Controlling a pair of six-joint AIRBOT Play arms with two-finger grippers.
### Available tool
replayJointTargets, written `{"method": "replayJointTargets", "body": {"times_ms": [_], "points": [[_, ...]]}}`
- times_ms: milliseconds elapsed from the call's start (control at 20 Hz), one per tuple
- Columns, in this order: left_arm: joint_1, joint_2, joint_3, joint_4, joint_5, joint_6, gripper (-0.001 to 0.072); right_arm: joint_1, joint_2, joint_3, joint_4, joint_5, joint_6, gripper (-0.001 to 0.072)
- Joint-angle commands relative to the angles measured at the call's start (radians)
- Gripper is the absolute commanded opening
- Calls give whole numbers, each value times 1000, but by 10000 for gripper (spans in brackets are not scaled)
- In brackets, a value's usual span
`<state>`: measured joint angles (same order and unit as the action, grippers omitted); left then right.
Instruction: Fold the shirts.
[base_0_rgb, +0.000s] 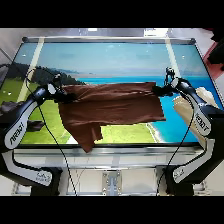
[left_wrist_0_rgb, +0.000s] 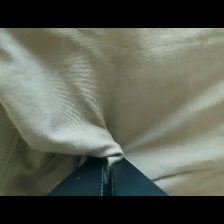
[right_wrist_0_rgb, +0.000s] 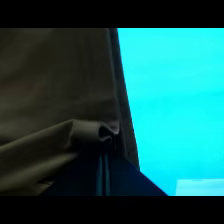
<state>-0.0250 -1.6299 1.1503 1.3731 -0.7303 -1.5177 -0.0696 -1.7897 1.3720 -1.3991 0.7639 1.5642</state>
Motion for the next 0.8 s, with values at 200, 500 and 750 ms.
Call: {"method": "replayJointTargets", "body": {"times_ms": [200,500,750], "points": [[2,5,6,119,-26,-82,29,1,26,12,-112,65,69,54],[13,170,103,63,-42,-93,590,-4,270,104,-108,69,57,488],[13,451,127,81,-125,-28,589,-5,490,116,-234,182,55,487]]}}
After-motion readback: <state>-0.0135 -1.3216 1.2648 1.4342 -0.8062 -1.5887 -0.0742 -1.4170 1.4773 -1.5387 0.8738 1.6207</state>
